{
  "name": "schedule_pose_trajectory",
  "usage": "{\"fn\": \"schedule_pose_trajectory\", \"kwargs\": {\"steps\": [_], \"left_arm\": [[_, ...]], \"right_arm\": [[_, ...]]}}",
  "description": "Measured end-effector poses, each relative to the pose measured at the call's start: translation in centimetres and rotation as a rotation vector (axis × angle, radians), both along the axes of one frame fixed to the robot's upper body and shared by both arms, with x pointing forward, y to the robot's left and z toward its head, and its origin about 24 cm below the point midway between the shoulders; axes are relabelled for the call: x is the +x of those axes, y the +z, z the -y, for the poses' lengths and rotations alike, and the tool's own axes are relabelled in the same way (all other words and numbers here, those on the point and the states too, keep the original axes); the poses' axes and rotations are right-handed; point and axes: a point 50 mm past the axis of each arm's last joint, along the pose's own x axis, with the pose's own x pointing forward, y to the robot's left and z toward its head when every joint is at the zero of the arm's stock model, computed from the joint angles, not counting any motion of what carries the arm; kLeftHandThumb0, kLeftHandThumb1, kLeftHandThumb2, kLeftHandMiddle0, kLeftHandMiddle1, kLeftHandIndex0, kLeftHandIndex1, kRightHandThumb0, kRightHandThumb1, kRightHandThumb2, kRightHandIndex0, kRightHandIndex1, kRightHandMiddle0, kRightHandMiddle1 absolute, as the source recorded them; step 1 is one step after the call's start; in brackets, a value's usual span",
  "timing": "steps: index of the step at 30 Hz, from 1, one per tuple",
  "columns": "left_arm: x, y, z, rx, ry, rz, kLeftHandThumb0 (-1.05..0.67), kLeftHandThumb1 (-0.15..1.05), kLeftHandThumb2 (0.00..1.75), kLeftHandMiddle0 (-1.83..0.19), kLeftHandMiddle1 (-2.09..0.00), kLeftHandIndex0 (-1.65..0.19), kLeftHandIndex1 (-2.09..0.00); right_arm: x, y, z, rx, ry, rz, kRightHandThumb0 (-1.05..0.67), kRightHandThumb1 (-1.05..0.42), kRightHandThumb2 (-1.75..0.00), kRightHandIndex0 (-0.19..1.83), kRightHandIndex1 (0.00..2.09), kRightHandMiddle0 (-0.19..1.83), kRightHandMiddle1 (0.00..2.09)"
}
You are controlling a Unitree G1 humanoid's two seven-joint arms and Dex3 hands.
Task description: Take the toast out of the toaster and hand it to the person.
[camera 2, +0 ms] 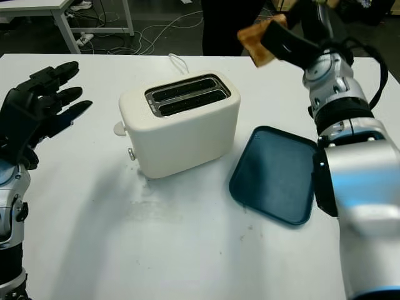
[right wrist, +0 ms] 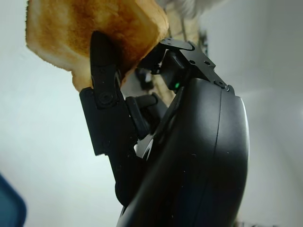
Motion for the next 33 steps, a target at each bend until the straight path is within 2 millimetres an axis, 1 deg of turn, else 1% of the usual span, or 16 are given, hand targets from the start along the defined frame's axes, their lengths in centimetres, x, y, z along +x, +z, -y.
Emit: {"fn": "schedule_pose_trajectory", "kwargs": {"steps": [2,3,5,6,7,9,10,11,12,14,15,18,21,25,28,33], "left_arm": [[0.0,0.0,0.0,0.000,-0.001,0.000,-0.66,0.92,0.10,-0.45,-0.20,-0.48,0.00],[0.0,0.0,0.0,0.000,0.000,0.000,-0.66,0.92,0.10,-0.45,-0.20,-0.48,-0.01],[0.0,0.0,0.0,0.000,0.001,0.000,-0.65,0.92,0.10,-0.45,-0.20,-0.48,0.00],[0.0,0.0,0.0,0.000,0.001,0.000,-0.65,0.92,0.10,-0.45,-0.20,-0.48,-0.01],[0.0,0.0,0.0,0.000,0.001,0.000,-0.65,0.92,0.10,-0.45,-0.20,-0.48,0.00],[0.0,0.0,0.0,0.000,0.002,-0.001,-0.64,0.92,0.10,-0.45,-0.20,-0.47,0.00],[0.0,-0.1,0.0,0.000,0.002,-0.001,-0.64,0.92,0.10,-0.44,-0.19,-0.47,0.00],[0.0,-0.1,0.0,-0.001,0.002,-0.002,-0.63,0.92,0.10,-0.44,-0.19,-0.47,0.00],[0.0,-0.1,0.0,-0.001,0.001,-0.002,-0.64,0.92,0.10,-0.44,-0.19,-0.47,0.00],[0.0,-0.1,0.0,-0.001,0.002,-0.002,-0.64,0.92,0.10,-0.45,-0.19,-0.47,0.00],[0.0,-0.1,0.0,-0.001,0.002,-0.003,-0.64,0.92,0.10,-0.45,-0.19,-0.47,0.00],[0.0,-0.1,0.0,0.000,0.002,-0.003,-0.64,0.92,0.10,-0.45,-0.19,-0.47,0.00],[0.0,-0.1,0.0,0.000,0.002,-0.003,-0.63,0.92,0.10,-0.45,-0.19,-0.47,0.00],[0.0,-0.1,0.0,0.000,0.002,-0.003,-0.63,0.92,0.10,-0.46,-0.19,-0.47,0.00],[0.0,-0.1,0.0,0.000,0.001,-0.003,-0.63,0.92,0.09,-0.46,-0.19,-0.47,0.00],[0.0,-0.1,0.0,0.000,0.000,-0.004,-0.63,0.92,0.10,-0.46,-0.18,-0.47,0.00]], "right_arm": [[0.0,-0.5,-0.1,0.054,0.003,-0.004,-0.18,-0.92,-0.33,0.63,1.70,0.53,1.43],[0.0,-0.8,-0.1,0.068,0.005,-0.010,-0.19,-0.92,-0.32,0.65,1.72,0.49,1.54],[0.0,-1.5,-0.1,0.104,0.006,-0.021,-0.21,-0.92,-0.31,0.66,1.74,0.45,1.59],[0.0,-1.7,-0.2,0.121,0.004,-0.028,-0.20,-0.92,-0.32,0.65,1.74,0.40,1.65],[0.0,-1.9,-0.3,0.136,0.003,-0.032,-0.18,-0.92,-0.33,0.64,1.74,0.35,1.62],[0.0,-2.1,-0.4,0.147,0.006,-0.036,-0.16,-0.92,-0.34,0.61,1.75,0.43,1.18],[0.0,-2.2,-0.5,0.156,0.008,-0.036,-0.18,-0.92,-0.34,0.63,1.75,0.43,1.25],[0.0,-2.3,-0.6,0.165,0.007,-0.040,-0.20,-0.92,-0.35,0.62,1.75,0.40,1.44],[0.1,-2.4,-0.7,0.175,0.002,-0.048,-0.21,-0.92,-0.35,0.61,1.75,0.38,1.51],[0.1,-2.7,-0.8,0.201,-0.009,-0.062,-0.20,-0.92,-0.36,0.55,1.75,0.39,1.52],[0.1,-2.8,-0.8,0.209,-0.010,-0.066,-0.20,-0.92,-0.36,0.56,1.75,0.40,1.53],[0.1,-2.8,-0.8,0.209,-0.009,-0.073,-0.22,-0.92,-0.35,0.62,1.75,0.36,1.68],[0.1,-2.8,-0.8,0.209,-0.009,-0.074,-0.20,-0.92,-0.35,0.59,1.75,0.31,1.68],[0.1,-2.8,-0.8,0.215,-0.006,-0.076,-0.22,-0.92,-0.35,0.65,1.75,0.36,1.70],[0.1,-2.9,-0.8,0.232,-0.005,-0.078,-0.22,-0.92,-0.36,0.62,1.75,0.32,1.63],[0.1,-3.0,-0.8,0.239,-0.002,-0.092,-0.21,-0.92,-0.35,0.61,1.75,0.32,1.66]]}}
